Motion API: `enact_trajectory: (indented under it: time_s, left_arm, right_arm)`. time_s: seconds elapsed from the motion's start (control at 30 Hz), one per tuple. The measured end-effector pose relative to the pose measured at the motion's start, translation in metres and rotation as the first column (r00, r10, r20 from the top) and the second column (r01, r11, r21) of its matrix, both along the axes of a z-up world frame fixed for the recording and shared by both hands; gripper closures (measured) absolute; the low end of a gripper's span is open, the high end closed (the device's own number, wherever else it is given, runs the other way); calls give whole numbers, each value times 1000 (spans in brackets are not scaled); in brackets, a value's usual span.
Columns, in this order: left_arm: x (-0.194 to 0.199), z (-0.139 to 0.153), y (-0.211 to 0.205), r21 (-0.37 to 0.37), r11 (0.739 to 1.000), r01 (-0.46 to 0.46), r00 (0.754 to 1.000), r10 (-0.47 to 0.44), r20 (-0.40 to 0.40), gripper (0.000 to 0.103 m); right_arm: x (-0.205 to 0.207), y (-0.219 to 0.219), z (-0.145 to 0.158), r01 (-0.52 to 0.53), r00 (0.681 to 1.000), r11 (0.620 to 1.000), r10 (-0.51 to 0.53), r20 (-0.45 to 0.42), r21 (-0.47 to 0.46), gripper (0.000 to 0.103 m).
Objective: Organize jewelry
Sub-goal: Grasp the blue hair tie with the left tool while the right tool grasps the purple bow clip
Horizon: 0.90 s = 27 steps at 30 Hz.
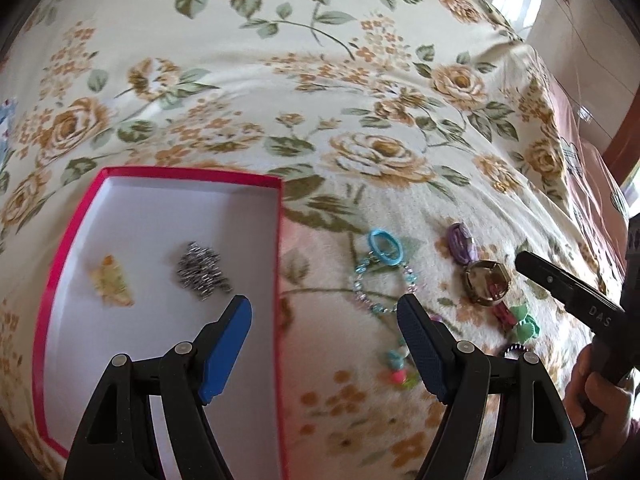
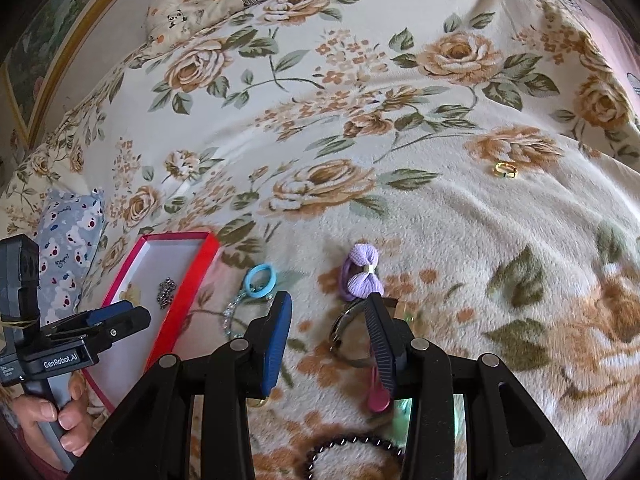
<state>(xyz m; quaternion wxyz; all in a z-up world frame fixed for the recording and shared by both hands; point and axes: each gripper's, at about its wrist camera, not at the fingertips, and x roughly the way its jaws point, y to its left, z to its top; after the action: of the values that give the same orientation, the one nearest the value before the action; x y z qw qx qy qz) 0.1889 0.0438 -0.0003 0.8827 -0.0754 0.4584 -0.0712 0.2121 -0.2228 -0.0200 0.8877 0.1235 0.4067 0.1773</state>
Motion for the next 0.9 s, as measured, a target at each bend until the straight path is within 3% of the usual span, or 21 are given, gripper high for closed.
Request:
enact_trajectory:
  time_s: [0.33, 0.57, 0.67, 0.73, 0.77, 0.9]
  left_arm:
    - [63, -20, -39, 32, 998, 63, 998, -62, -27, 32]
    - [113, -60, -62, 60, 991, 117, 986, -108, -130, 59]
    - [127, -75, -69, 65, 989, 135, 979, -123, -160, 69]
    - [131, -78, -73, 59, 986, 155, 978, -144, -149, 77]
    - [132, -78, -75, 55, 985, 165, 977, -156, -143, 86]
    - [133, -79, -75, 49, 984, 171, 979, -164, -124, 94]
  right_arm:
    - [35, 2, -12, 1, 999, 999, -3, -41, -41, 65]
    - [58, 16, -31, -35, 995, 995, 25, -96, -98, 66]
    - [66, 19, -41, -42, 992, 992, 27, -125, -120, 73]
    - [71, 20, -49, -47, 990, 990, 28, -141, -133, 84]
    - [72, 20, -51, -48, 989, 990, 29, -144, -133, 86]
    - [69, 15, -48, -37, 993, 993, 24, -119, -113, 90]
